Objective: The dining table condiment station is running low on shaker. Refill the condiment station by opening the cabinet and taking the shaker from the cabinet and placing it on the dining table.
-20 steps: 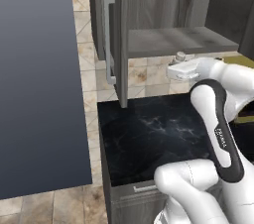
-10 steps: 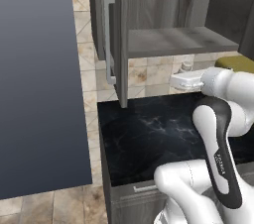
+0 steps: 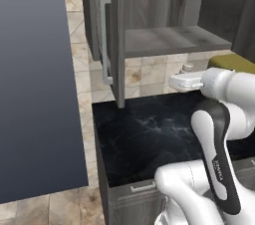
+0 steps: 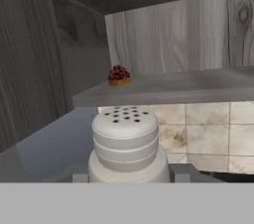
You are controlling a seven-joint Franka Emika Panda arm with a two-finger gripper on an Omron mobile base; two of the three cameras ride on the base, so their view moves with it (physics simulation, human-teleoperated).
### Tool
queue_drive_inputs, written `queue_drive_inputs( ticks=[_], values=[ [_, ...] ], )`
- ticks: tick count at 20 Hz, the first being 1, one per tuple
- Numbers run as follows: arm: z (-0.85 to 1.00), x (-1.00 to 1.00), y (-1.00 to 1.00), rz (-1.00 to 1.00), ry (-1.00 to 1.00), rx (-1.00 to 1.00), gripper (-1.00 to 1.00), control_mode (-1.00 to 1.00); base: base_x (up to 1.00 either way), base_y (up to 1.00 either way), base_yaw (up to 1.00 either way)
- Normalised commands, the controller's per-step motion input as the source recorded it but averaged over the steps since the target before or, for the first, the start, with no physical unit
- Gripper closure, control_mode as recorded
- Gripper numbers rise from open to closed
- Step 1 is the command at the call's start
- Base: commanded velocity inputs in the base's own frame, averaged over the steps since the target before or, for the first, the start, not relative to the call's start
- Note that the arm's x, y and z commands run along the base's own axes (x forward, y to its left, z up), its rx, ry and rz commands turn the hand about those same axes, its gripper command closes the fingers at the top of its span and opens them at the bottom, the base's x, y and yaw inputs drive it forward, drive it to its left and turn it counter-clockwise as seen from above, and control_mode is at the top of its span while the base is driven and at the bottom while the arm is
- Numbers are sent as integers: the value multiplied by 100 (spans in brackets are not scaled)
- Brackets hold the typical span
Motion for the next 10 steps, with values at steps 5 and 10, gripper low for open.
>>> queue_drive_inputs(
  ticks=[5, 10],
  values=[
    [0, 0, 0, 0, 0, 0, 100, 100, -46, 9, -52],
    [0, 0, 0, 0, 0, 0, 100, 100, -39, 3, -61]
  ],
)
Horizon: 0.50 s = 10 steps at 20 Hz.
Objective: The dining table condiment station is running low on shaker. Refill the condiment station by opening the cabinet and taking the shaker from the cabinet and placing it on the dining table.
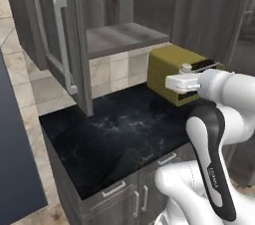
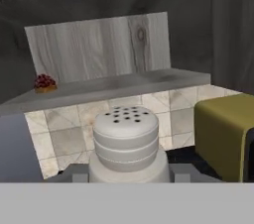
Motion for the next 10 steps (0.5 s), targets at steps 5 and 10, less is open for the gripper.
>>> queue_drive_inputs(
  ticks=[5, 10],
  values=[
    [0, 0, 0, 0, 0, 0, 100, 100, -46, 1, -66],
    [0, 0, 0, 0, 0, 0, 100, 100, -49, 4, -72]
  ],
)
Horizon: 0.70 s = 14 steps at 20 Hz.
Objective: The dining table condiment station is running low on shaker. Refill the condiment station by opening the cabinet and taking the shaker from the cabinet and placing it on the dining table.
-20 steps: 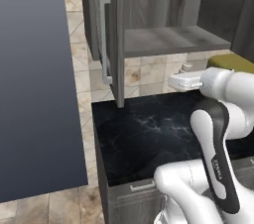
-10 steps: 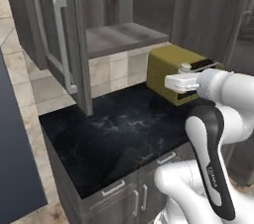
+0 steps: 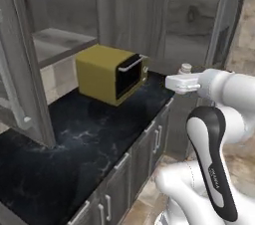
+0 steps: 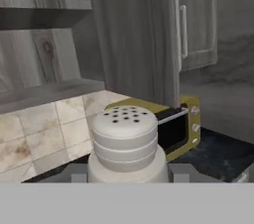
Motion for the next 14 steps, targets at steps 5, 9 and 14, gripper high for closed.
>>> queue_drive_inputs(
  ticks=[5, 9, 14],
  values=[
    [0, 0, 0, 0, 0, 0, 100, 100, -25, 3, -76],
    [0, 0, 0, 0, 0, 0, 100, 100, -19, 9, -83],
    [0, 0, 0, 0, 0, 0, 100, 100, -16, 13, -85]
  ],
)
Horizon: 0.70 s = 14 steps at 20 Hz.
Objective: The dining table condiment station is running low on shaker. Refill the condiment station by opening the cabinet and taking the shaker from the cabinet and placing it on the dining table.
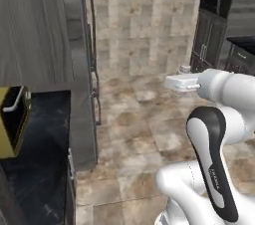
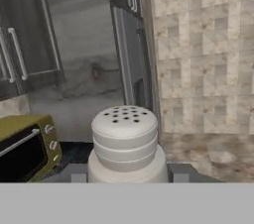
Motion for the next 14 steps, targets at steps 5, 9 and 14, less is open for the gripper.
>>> queue_drive_inputs(
  ticks=[5, 9, 14],
  values=[
    [0, 0, 0, 0, 0, 0, 100, 100, -9, 11, -86],
    [0, 0, 0, 0, 0, 0, 100, 100, 0, 8, -87],
    [0, 0, 0, 0, 0, 0, 100, 100, 0, 4, -84]
  ],
)
